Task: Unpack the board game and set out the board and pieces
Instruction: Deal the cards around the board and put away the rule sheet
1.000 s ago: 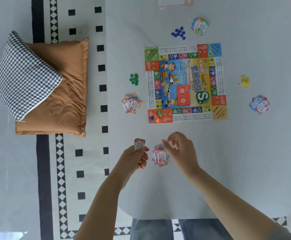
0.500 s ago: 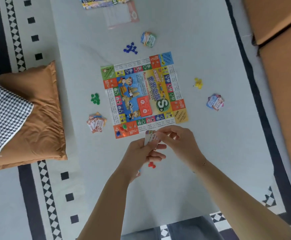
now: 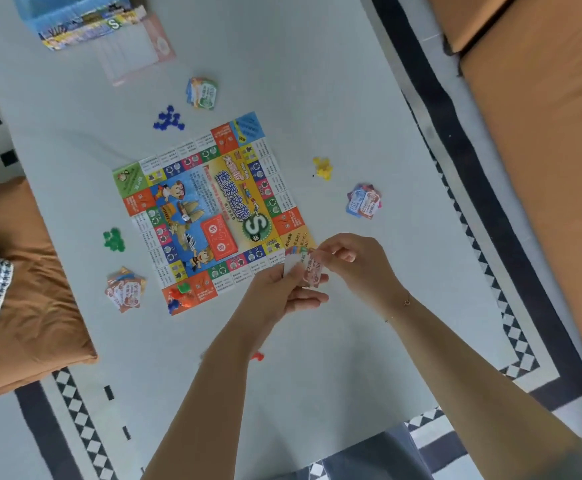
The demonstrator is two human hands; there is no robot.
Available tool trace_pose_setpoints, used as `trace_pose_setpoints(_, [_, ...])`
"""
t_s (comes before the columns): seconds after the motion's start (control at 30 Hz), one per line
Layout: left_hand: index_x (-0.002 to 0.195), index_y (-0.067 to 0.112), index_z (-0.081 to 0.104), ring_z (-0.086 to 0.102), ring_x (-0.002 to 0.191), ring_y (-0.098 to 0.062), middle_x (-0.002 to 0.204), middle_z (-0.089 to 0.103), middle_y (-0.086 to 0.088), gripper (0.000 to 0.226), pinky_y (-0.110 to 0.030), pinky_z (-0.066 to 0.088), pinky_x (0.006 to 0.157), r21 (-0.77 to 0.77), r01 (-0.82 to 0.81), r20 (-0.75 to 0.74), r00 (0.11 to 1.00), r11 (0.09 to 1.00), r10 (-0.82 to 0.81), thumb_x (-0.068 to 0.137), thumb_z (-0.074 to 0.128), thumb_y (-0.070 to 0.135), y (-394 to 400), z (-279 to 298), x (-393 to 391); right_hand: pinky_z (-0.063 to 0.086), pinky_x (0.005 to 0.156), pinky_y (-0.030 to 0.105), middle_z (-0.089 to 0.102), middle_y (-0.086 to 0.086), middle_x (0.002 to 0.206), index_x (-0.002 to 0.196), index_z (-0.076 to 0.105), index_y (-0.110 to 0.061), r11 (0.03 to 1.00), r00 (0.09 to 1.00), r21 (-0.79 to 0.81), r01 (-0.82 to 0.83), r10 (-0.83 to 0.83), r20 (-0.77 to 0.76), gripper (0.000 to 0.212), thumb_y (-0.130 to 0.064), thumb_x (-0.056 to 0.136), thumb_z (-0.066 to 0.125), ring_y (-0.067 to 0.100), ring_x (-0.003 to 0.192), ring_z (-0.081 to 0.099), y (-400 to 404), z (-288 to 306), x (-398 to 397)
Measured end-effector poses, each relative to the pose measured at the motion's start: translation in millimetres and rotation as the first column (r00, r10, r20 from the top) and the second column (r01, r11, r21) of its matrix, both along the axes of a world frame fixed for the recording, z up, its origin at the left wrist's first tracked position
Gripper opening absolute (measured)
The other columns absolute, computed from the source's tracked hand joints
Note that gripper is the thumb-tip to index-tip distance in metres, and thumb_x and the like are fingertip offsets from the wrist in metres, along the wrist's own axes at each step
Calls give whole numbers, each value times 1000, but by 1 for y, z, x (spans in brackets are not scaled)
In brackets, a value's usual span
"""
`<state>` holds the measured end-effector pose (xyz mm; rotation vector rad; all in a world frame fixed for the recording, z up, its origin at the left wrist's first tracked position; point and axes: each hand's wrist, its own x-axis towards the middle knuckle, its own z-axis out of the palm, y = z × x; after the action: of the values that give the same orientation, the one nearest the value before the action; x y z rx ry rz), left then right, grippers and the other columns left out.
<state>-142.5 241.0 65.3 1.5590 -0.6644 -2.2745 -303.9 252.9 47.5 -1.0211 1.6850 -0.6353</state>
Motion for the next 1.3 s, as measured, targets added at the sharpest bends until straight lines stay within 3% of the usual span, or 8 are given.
trace_pose_setpoints(0.23, [101,8,66,72,73,-18,84,74,-8,16,-23,57,67,-86,-51,84,995,995,59,95,54,17,-25,-13,-40,48,75,34,70,2,77,78,71,-12,982,982,14,187,-187,-13,14,-26,80,72,23,78,63,-13,-19,-45])
trace_pose_setpoints(0.43, [110,7,64,69,62,-11,89,74,-8,19,-17,53,56,-99,-56,125,990,993,68,95,53,14,-42,-26,-53,46,69,23,69,3,79,80,71,-11,940,941,32,339,-338,-16,12,-23,81,72,13,71,60,-36,-45,-81])
trace_pose_setpoints(0.57, [108,8,64,68,60,-10,89,74,-8,18,-17,52,54,-90,-51,140,988,995,64,95,53,14,-48,-33,-56,42,61,12,67,1,83,88,69,-9,964,947,30,263,-252,-198,16,-24,86,67,12,73,58,-53,-72,-98])
trace_pose_setpoints(0.73, [103,13,65,68,58,-10,84,75,-5,14,-17,53,53,-76,-54,147,987,996,65,95,54,14,-52,-37,-56,46,67,29,64,-5,90,89,61,-18,981,904,18,195,-173,-391,12,-30,86,63,10,78,57,-58,-88,-98])
trace_pose_setpoints(0.83, [103,11,65,68,56,-10,82,75,-4,14,-17,53,52,-87,-29,173,984,996,43,94,54,13,-55,-37,-54,40,60,30,51,-5,89,93,48,-15,965,855,-56,255,-252,-454,25,-28,82,67,11,74,49,-59,-81,-91])
trace_pose_setpoints(0.97, [101,7,67,67,55,-13,81,74,-8,15,-19,53,53,-147,46,213,977,988,-14,95,54,12,-59,-32,-50,41,60,25,49,-11,74,83,49,-14,924,921,-162,345,-367,-133,23,-21,79,71,0,62,49,-68,-54,-70])
trace_pose_setpoints(1.13, [102,7,67,66,54,-10,80,73,-9,16,-18,52,52,-147,27,174,985,989,-1,94,56,14,-70,-24,-39,42,73,17,70,-5,80,81,71,-16,999,994,-38,2,3,105,9,-25,81,72,1,66,54,-79,-30,-36])
trace_pose_setpoints(1.3, [101,12,67,66,57,-12,85,73,-13,14,-21,56,58,-176,6,161,987,984,23,94,56,17,-78,-17,-22,51,71,38,71,4,78,75,73,-23,998,985,-31,52,-46,165,5,-20,77,76,29,74,60,-91,-34,-15])
